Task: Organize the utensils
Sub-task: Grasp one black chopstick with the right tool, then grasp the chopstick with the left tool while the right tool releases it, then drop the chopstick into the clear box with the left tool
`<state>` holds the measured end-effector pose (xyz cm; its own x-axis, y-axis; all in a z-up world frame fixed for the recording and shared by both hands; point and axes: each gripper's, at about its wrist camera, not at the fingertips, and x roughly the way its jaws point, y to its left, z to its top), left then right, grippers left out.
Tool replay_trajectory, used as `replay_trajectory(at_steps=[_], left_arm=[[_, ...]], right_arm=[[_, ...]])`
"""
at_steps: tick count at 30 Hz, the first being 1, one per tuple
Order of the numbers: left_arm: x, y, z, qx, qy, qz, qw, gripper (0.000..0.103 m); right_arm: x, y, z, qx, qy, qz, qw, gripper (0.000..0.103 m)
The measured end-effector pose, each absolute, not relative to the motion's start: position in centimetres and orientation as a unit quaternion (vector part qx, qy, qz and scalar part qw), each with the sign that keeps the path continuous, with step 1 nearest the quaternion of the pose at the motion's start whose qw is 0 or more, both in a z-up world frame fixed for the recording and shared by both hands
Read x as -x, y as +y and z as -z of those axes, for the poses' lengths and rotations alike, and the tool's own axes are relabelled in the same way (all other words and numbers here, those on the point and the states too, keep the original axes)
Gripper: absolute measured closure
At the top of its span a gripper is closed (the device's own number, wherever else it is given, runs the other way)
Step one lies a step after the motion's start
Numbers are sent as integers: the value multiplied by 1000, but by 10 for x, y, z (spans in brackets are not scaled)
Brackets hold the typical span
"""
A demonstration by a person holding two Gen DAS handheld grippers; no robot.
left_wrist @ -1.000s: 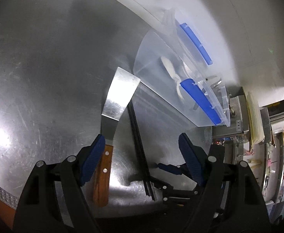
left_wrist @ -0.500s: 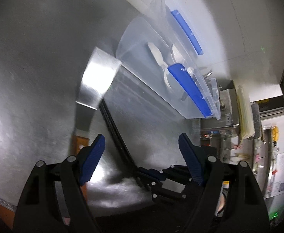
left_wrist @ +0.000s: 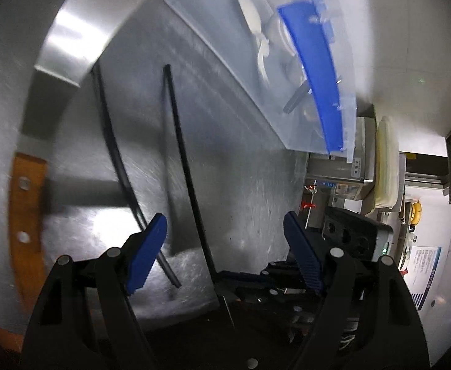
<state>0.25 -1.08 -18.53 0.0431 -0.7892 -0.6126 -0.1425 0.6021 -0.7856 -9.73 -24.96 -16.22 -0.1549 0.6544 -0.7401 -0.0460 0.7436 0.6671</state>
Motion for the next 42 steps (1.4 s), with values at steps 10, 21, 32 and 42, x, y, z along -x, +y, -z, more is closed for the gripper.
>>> replay_trajectory(at_steps=[10,21,32,42], left_arm=[[3,-43,202,346,672,241,609,56],[7,-45,194,328,661,222,637,98],[-4,-52,65,293,550,312,717,98],[-153,-157,-27,171,495,399,753,98]], right_arm=[[102,-259,146,-238,701,-305,599,96],[102,-259,154,-226,702,-317,596,96],[90,-267,47,-180,596,-373,688,96],[-26,-340,-26,-145,498,-258,815,96]])
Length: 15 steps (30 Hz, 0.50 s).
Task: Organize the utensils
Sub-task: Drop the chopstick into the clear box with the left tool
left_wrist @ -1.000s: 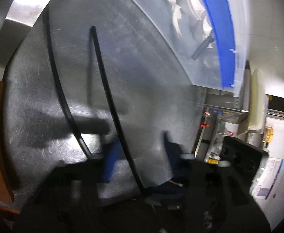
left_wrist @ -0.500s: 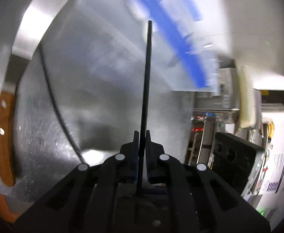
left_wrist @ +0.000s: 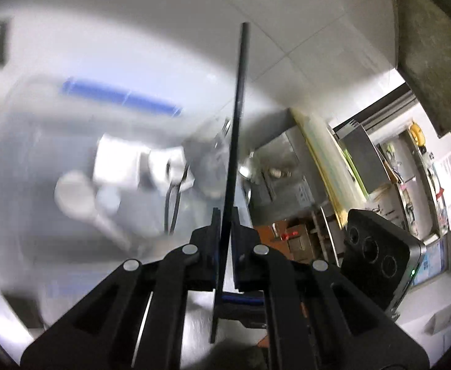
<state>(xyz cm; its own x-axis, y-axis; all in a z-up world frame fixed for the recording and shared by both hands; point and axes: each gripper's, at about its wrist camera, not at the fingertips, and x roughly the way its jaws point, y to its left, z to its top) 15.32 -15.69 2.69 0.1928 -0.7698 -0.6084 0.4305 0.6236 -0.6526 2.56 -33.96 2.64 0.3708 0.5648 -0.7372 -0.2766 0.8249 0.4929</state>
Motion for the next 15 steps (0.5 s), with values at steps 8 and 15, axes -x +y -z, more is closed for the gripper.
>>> replay_trajectory(at_steps=[8,15], left_arm=[[-242,-237,53,129,597,382,693,98],[-269,-248,141,138,674,336,644,98]], right_arm=[[-99,-383,38,-175,558,-188,789,91],[-138,-395,114,-178,636,-144,737,95]])
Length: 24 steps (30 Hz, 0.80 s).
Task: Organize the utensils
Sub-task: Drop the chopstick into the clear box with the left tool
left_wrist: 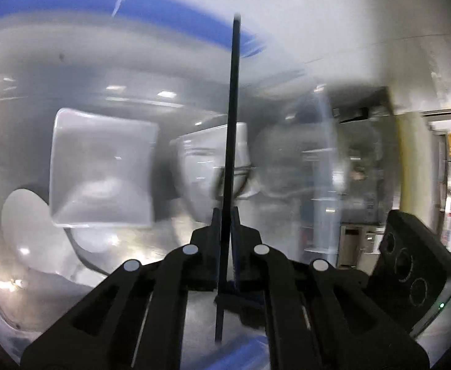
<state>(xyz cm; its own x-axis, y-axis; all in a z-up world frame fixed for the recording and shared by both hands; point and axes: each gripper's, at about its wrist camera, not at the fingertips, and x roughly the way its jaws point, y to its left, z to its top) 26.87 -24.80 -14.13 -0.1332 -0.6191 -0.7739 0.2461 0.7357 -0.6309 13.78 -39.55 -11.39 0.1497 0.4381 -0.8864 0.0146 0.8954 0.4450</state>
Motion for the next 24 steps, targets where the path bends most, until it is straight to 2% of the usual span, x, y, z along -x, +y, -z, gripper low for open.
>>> replay_trajectory(at_steps=[4,9,10,12,13,14,16,19,20,22,24], left_arm=[[-270,-251,173,117,710,305,623,98],[-265,-257,186,85,743,278,603,94],[-263,-254,180,91,740,283,603,89],[-258,-247,163,90,725,289,619,68],[-254,-243,148,80,710,291,636,48],[-249,-239,132,74,692,297,653,43],[-233,-221,94,66,653,315,685,43],[-199,-174,38,106,583,338,731,43],[-185,-153,20,126,556,345,745,43],[-156,-112,0,160,515,342,770,41],[-130,-78,-5,181,493,324,787,40]], right_arm=[[-147,-394,146,-184,672,-128,706,95],[-144,-401,139,-170,665,-104,720,94],[-138,-402,132,-168,657,-107,727,92],[-123,-404,112,-151,636,-107,749,87],[-112,-405,98,-139,619,-109,766,85],[-100,-403,83,-132,601,-116,780,83],[-72,-399,54,-130,565,-144,802,83],[-21,-378,18,-104,510,-212,827,82],[-8,-368,14,-95,502,-236,826,72],[15,-336,20,-64,504,-283,814,61],[31,-300,40,-16,527,-304,794,61]])
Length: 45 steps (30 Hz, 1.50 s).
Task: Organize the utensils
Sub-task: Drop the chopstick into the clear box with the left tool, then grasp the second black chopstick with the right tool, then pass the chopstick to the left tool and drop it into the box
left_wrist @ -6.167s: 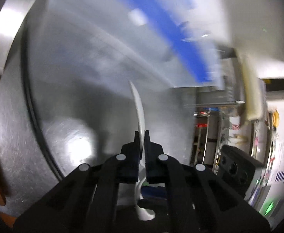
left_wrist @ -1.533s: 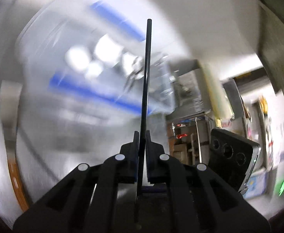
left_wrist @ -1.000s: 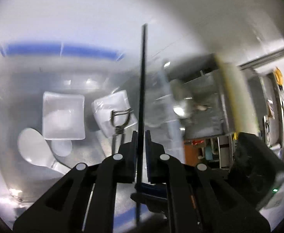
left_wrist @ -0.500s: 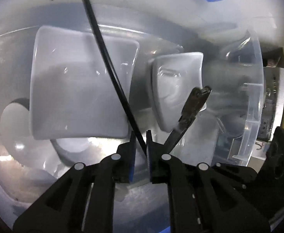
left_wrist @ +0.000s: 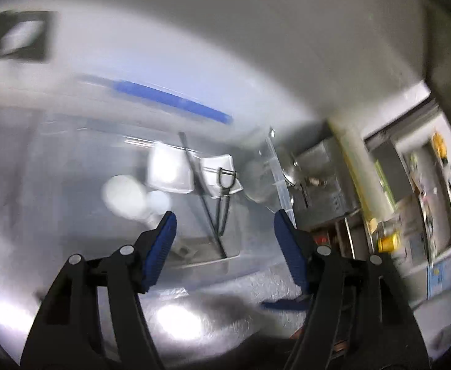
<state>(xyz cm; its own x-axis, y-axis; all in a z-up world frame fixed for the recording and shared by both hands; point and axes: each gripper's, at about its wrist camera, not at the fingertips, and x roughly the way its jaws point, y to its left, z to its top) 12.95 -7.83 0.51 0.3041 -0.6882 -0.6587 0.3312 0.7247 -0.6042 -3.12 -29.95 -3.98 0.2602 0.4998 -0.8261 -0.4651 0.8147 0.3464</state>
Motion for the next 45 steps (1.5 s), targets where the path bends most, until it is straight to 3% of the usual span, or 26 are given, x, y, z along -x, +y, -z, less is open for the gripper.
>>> replay_trajectory(at_steps=[6,13,16,18,22,32,37,39,41,43,45], left_arm=[[-66,23,53,277,527,197,779,39],[-11,97,119,380,546,96,740,40],[7,104,131,403,542,87,733,40],[13,105,135,409,543,87,728,40],[17,96,142,412,549,100,720,40],[17,32,180,398,622,161,655,40],[11,-4,201,401,648,170,624,40],[11,-11,204,389,653,155,631,43],[13,-15,202,372,652,137,647,75],[14,-17,201,363,651,124,655,92],[17,-18,200,360,649,119,659,94]], right_arm=[[71,-188,152,151,622,-303,706,61],[95,-146,190,258,627,-303,670,61],[97,-143,191,264,621,-299,674,70],[96,-148,188,259,622,-296,677,92],[76,-162,185,203,644,-289,678,96],[37,-261,163,-136,710,-333,605,96],[52,-279,160,-186,712,-346,583,96],[56,-279,161,-189,712,-343,582,96],[61,-281,161,-197,713,-343,580,96],[64,-277,168,-201,711,-342,580,96],[75,-283,165,-202,709,-342,583,96]])
